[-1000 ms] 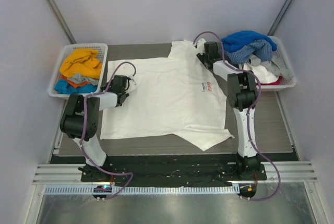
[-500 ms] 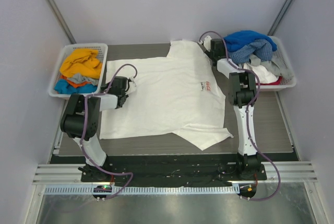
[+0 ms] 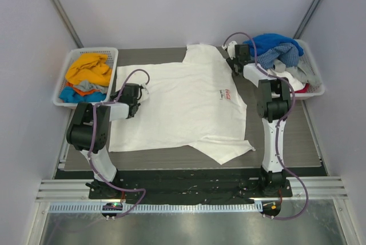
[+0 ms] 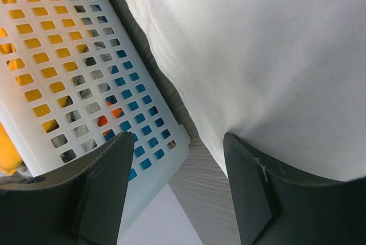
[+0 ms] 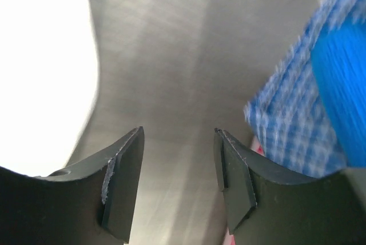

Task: Fold and stack the t-shirts
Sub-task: Flatten out the tshirt

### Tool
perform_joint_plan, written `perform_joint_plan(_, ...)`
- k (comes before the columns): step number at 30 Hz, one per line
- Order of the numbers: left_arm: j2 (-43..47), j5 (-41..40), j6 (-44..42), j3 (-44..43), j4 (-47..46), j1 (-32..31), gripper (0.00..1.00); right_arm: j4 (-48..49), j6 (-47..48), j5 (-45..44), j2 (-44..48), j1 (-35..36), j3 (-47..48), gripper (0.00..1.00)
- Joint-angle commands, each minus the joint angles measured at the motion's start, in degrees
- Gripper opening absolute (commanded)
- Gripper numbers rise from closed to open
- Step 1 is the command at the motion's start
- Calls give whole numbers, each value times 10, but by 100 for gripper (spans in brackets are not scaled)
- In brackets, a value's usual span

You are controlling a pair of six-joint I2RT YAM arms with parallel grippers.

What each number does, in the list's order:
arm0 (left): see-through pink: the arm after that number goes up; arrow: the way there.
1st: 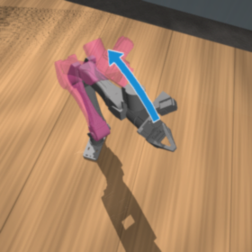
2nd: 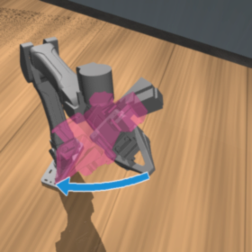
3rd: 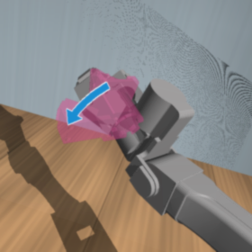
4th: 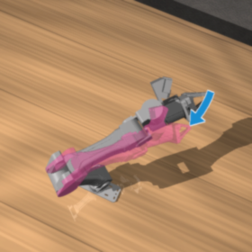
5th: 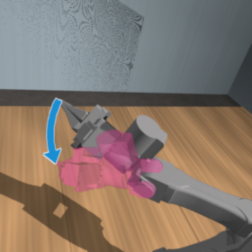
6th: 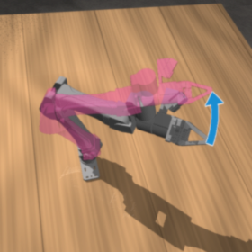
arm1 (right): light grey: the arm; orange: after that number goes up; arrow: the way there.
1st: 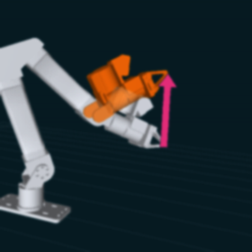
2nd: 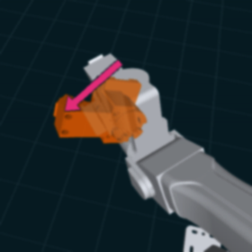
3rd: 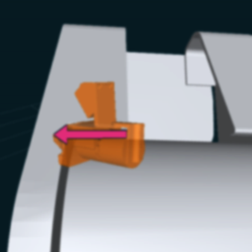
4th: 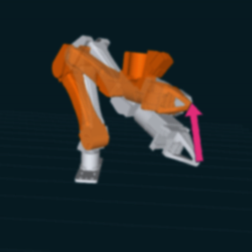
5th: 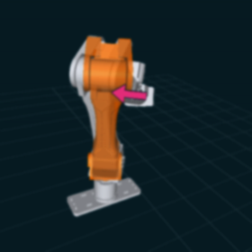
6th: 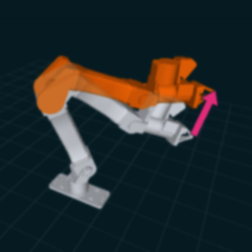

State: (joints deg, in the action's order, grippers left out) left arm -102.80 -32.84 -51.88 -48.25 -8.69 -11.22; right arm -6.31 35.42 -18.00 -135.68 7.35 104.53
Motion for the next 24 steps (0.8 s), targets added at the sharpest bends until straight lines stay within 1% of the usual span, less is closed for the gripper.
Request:
perform_joint_plan(1,-9,1,21,-1,16,10,68,-100,-159,114,124,-31,-19,58)
perform_joint_plan(2,-6,-2,17,5,13,10,67,-124,-178,157,136,-37,-23,58)
perform_joint_plan(3,-3,-6,14,9,10,9,66,-135,-204,172,147,-47,-27,58)
perform_joint_plan(5,1,-12,4,17,3,9,64,-164,-222,222,177,-56,-35,58)
perform_joint_plan(6,6,-17,1,18,3,10,59,-174,-235,234,184,-63,-35,58)
perform_joint_plan(8,12,-20,-2,19,5,9,55,-212,-243,276,197,-66,-30,56)
perform_joint_plan(10,20,-21,-3,18,14,10,47,-247,-252,312,200,-67,-24,54)
perform_joint_plan(11,23,-23,-2,18,17,9,46,-257,-252,344,200,-67,-24,54)
perform_joint_plan(18,45,-21,9,16,38,10,46,-298,-233,420,178,-67,-23,51)
perform_joint_plan(24,58,-12,11,22,45,10,48,-311,-228,430,150,-66,-9,50)
